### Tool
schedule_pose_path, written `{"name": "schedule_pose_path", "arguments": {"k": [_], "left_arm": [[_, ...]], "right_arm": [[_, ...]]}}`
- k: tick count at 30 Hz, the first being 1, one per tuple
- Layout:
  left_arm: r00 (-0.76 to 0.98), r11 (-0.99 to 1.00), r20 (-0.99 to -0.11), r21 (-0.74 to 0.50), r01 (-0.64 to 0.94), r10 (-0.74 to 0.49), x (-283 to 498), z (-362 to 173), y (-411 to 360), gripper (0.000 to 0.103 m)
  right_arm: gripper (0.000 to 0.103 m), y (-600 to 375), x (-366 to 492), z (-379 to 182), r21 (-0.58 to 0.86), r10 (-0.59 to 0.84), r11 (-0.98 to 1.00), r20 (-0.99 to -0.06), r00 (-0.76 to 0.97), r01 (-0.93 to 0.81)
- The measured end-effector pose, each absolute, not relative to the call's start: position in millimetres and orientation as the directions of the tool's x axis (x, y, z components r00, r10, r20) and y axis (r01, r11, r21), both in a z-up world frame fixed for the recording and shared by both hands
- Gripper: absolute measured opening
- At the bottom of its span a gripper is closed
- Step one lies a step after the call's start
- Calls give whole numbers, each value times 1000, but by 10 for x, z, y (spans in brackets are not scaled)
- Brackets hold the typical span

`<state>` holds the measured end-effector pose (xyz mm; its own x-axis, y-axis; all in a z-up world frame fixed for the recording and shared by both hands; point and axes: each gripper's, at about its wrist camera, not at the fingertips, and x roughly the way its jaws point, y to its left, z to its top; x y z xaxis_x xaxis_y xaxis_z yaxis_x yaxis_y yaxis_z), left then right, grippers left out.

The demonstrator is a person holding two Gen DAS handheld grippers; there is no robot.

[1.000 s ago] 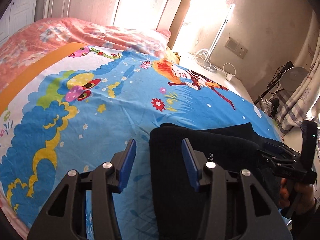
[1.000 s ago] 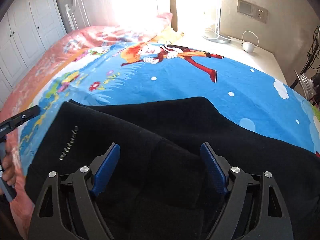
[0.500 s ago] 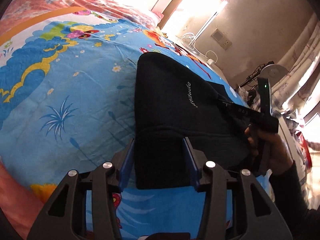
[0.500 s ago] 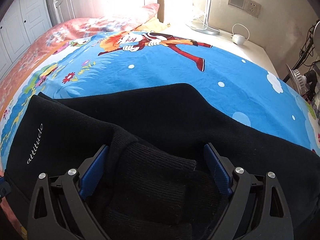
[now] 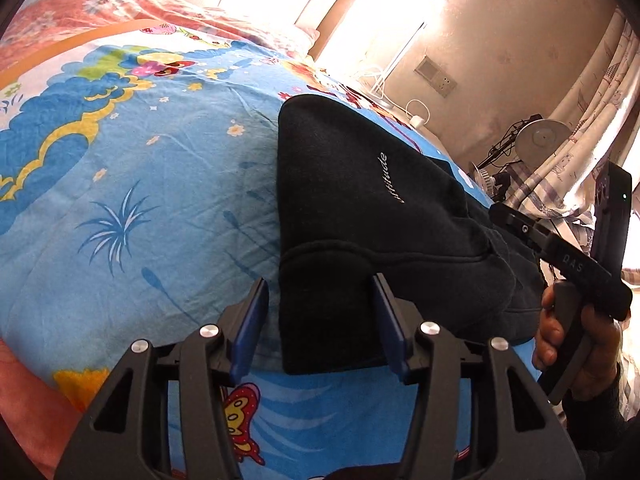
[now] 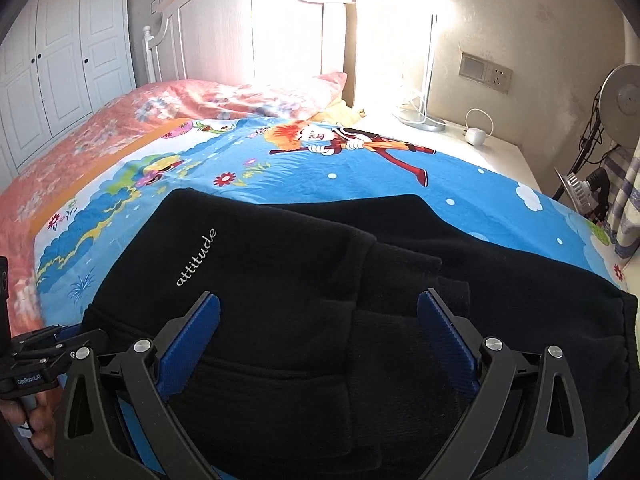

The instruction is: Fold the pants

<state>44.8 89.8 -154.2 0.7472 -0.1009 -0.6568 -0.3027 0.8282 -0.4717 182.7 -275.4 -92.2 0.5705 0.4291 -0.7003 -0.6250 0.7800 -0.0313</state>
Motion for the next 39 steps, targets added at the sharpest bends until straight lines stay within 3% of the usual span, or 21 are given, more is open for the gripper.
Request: {"name": "schedule_pose_path", "arguments": {"k": [4,9,17,27,30,32,35,39], "left_arm": [[755,818,-649,-484,-312,-96,424,-1535,900,56],[813,808,-575,-521,-276,-93,286,-1348,898,55],[829,820,-558,-488,-298,-30,279,-1248,856,55],[792,813,-608,-488,-317,-56,389,-1500,837,55],[798,789,-596,-530,-310,-87,378,-1593,885,56],[804,789,-588,-534,-304,-89,368,-1610,881,54],[805,788,-585,-540,-296,-99,365,-1621,853,49],[806,794,-584,-532,-293,-94,357,-1620,829,47]], "right_arm": [[94,-2711,1840,-1290,-91,334,790,-766,549,-607],[95,-2683,1791,-1331,-142,312,785,-750,583,-604],[96,-2678,1763,-1352,-156,310,783,-742,595,-602],[97,-2579,1761,-1165,-192,275,781,-748,604,-594],[97,-2306,1682,-930,-227,332,731,-706,626,-643],[97,-2029,1735,-833,-157,395,692,-735,552,-705],[94,-1532,1848,-800,-67,469,621,-766,438,-781],[78,-960,1995,-962,-3,476,563,-816,327,-827]]}}
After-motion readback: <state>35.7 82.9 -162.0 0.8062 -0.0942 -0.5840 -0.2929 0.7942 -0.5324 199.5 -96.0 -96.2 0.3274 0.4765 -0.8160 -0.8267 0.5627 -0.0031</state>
